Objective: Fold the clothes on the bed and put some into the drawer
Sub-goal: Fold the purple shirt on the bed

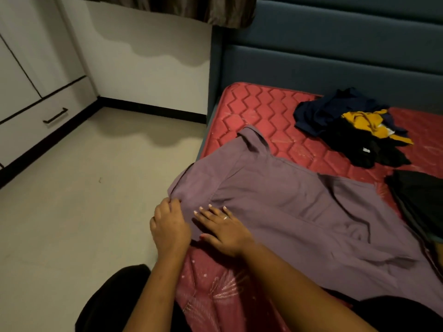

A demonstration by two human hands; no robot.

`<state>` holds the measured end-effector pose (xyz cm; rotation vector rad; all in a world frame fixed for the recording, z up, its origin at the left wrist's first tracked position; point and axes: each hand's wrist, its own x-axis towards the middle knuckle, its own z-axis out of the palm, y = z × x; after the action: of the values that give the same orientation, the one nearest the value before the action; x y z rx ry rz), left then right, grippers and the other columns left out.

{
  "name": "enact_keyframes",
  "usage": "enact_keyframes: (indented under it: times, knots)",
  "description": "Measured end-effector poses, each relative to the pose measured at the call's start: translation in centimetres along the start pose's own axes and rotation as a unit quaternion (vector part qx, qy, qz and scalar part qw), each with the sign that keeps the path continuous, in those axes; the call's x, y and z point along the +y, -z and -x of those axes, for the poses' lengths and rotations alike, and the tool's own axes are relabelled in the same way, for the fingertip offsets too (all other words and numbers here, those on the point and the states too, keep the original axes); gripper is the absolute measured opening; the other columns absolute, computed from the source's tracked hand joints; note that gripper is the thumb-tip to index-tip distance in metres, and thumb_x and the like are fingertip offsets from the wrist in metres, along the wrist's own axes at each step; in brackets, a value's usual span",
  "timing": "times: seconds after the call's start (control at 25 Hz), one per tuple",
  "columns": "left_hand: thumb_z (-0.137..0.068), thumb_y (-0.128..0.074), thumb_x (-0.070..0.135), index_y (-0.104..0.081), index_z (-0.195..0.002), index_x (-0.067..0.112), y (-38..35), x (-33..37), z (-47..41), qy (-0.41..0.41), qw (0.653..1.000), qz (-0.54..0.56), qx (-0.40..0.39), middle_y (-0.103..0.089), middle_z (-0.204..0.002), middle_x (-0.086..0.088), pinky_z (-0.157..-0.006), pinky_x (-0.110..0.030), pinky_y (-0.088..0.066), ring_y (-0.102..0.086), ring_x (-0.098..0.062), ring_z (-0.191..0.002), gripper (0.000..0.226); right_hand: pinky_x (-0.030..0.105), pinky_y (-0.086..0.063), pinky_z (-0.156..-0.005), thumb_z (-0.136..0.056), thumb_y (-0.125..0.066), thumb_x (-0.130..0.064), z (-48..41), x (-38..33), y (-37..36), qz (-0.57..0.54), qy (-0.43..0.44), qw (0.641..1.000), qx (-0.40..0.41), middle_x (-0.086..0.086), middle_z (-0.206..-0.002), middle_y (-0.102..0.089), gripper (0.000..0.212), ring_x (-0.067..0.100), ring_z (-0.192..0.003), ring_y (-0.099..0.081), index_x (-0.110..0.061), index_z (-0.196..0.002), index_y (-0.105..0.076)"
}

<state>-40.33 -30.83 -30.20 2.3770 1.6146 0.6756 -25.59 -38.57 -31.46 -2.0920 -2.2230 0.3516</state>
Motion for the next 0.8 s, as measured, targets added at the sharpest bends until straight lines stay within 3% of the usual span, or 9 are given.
enact_keyframes:
  times: [0.08,0.16,0.2,0.28,0.36,0.44,0.6,0.68,0.8]
  knots:
    - [-0.067,-0.058,0.002,-0.062,-0.111,0.008,-1.6,2.8,1.2,-0.105,0.994,-0.010,-0.024,-0.060,-0.117,-0.018,-0.079,-0.048,-0.051,-0.060,-0.038,-0.103,0.044,0.045,-0.004,-0.118,-0.093,-0.014,-0.059,2.9,4.0,0.8,0.042,-0.030,0.999,-0.001,-0.007,-0.160,-0.015,0.064,0.017,-0.148,-0.009,-0.034,-0.153,-0.011]
    - [-0.070,-0.067,0.014,-0.060,-0.119,0.014,-2.8,6.5,2.5,-0.165,0.978,-0.015,-0.126,-0.055,-0.131,-0.016,-0.090,-0.054,-0.047,-0.056,-0.035,-0.118,0.050,0.048,-0.006,-0.117,-0.086,-0.004,-0.066,7.2,8.8,1.1,0.065,-0.103,0.992,-0.028,-0.009,-0.161,-0.010,0.070,0.017,-0.149,-0.008,-0.040,-0.152,-0.004]
    - [-0.075,-0.069,0.023,-0.053,-0.130,0.019,-3.3,8.4,3.0,-0.181,0.967,-0.030,-0.179,-0.044,-0.144,-0.013,-0.101,-0.056,-0.038,-0.044,-0.033,-0.132,0.057,0.049,-0.006,-0.117,-0.081,0.002,-0.072,9.6,11.2,1.3,0.063,-0.157,0.985,-0.037,-0.010,-0.161,-0.007,0.076,0.016,-0.149,-0.007,-0.043,-0.150,0.000]
    - [-0.092,-0.053,0.038,-0.028,-0.148,0.028,-4.9,11.5,3.6,-0.220,0.938,-0.068,-0.260,-0.012,-0.160,-0.003,-0.116,-0.054,-0.011,-0.010,-0.025,-0.148,0.063,0.051,-0.006,-0.116,-0.073,0.007,-0.083,14.1,15.5,1.9,0.044,-0.270,0.961,-0.045,-0.013,-0.161,-0.004,0.084,0.015,-0.149,-0.005,-0.047,-0.149,0.001]
    - [-0.097,-0.041,0.044,-0.014,-0.152,0.032,-6.2,14.4,3.5,-0.252,0.918,-0.100,-0.289,0.003,-0.162,0.002,-0.116,-0.053,0.001,0.005,-0.022,-0.149,0.063,0.053,-0.004,-0.116,-0.088,-0.009,-0.073,17.7,19.5,2.7,0.009,-0.375,0.925,-0.059,-0.014,-0.161,-0.002,0.068,0.017,-0.149,-0.003,-0.047,-0.150,-0.004]
    - [-0.098,-0.037,0.048,-0.009,-0.153,0.033,-7.4,16.9,3.4,-0.272,0.903,-0.114,-0.311,0.004,-0.162,0.002,-0.115,-0.055,0.003,0.008,-0.021,-0.149,0.063,0.055,-0.004,-0.116,-0.097,-0.022,-0.060,20.7,23.4,3.0,-0.032,-0.471,0.881,-0.036,-0.013,-0.161,-0.001,0.057,0.020,-0.149,-0.003,-0.046,-0.150,-0.005]
    - [-0.097,-0.029,0.058,-0.004,-0.152,0.040,-10.6,21.6,2.5,-0.291,0.876,-0.111,-0.368,0.007,-0.162,0.004,-0.115,-0.057,0.005,0.009,-0.022,-0.148,0.063,0.054,-0.015,-0.116,-0.099,-0.035,-0.047,23.6,29.9,2.9,-0.092,-0.600,0.786,0.115,0.003,-0.160,-0.016,0.059,0.034,-0.145,-0.015,-0.035,-0.152,-0.015]
    - [-0.096,-0.026,0.063,0.001,-0.151,0.044,-12.6,24.1,1.8,-0.285,0.868,-0.105,-0.392,0.014,-0.161,0.006,-0.114,-0.059,0.007,0.016,-0.025,-0.147,0.064,0.051,-0.013,-0.116,-0.097,-0.040,-0.045,23.1,32.7,3.1,-0.127,-0.645,0.738,0.153,0.009,-0.159,-0.017,0.063,0.035,-0.144,-0.016,-0.030,-0.153,-0.015]
    - [-0.092,-0.021,0.070,0.010,-0.147,0.052,-16.1,28.5,0.0,-0.277,0.865,-0.125,-0.400,0.024,-0.158,0.009,-0.107,-0.066,0.012,0.025,-0.028,-0.144,0.065,0.052,-0.016,-0.112,-0.093,-0.046,-0.055,21.1,36.7,4.1,-0.158,-0.667,0.704,0.185,0.008,-0.156,-0.024,0.070,0.031,-0.142,-0.020,-0.029,-0.152,-0.020]
